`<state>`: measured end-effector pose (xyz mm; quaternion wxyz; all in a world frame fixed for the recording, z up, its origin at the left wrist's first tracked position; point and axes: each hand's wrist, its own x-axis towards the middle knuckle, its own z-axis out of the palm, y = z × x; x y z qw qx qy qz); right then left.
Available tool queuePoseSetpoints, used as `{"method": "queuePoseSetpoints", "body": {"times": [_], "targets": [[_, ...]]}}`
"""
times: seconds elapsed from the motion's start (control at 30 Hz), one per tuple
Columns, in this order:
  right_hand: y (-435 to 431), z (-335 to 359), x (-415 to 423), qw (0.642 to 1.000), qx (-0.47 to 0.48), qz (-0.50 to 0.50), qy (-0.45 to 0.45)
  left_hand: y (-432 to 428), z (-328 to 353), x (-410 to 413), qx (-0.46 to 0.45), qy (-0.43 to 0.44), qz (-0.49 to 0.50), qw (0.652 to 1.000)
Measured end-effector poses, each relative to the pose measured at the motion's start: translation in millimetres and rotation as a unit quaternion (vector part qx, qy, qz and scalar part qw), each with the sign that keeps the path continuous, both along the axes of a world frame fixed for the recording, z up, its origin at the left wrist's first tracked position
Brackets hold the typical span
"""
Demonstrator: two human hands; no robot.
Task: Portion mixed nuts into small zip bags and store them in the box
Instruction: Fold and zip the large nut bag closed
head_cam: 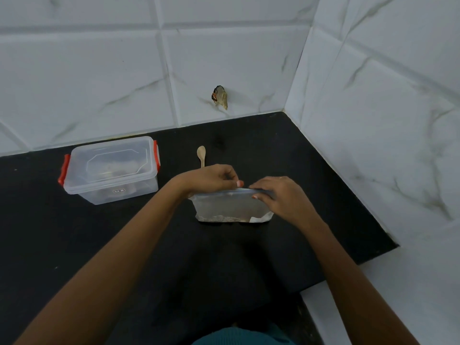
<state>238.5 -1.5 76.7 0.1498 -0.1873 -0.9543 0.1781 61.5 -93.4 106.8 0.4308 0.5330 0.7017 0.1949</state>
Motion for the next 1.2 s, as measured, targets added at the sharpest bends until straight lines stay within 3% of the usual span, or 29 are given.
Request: {"method": "queuePoseSetpoints", "body": {"times": [0.13, 0.23, 0.37, 0.5, 0.77, 0.9, 1.03, 1.1, 1.2], "targets": [[-1.0, 1.9, 1.6, 0.998, -0.057, -0.03, -0.015, -5.8, -7.4, 8.2, 0.049, 0.151, -0.05, 0.986], [-1.9, 2.8, 1.6, 0.996, -0.078, -0.034, -0.027, -12.5, -12.7, 18.7, 0.122, 0.301, -0.048, 0.945], [-1.2, 5.6, 2.6, 0.992, -0.098, -0.059, -0.056, -19.1, -17.6, 30.5, 0.151, 0.346, -0.016, 0.926], [2.9, 5.4, -0.6, 0.975, -0.192, -0.089, -0.061, -21.2, -22.2, 35.5, 0.147, 0.36, 0.01, 0.921], [12.6, -3.7, -8.5, 0.948, -0.31, -0.049, -0.056, -14.1, -30.8, 30.7, 0.103, 0.32, 0.012, 0.942], [17.4, -5.4, -9.3, 0.954, -0.293, -0.026, -0.058, -8.1, -36.4, 17.7, 0.062, 0.122, 0.026, 0.99], [21.2, -7.4, -8.5, 0.963, -0.246, 0.004, -0.108, -7.6, -31.4, 8.6, 0.012, -0.023, 0.034, 0.999], [21.6, -8.4, -8.0, 0.968, -0.215, 0.019, -0.13, -6.9, -31.1, 6.5, -0.014, -0.042, 0.02, 0.999], [22.0, -8.7, -6.7, 0.972, -0.191, 0.022, -0.135, -5.9, -33.9, 5.4, -0.029, 0.006, -0.032, 0.999]]}}
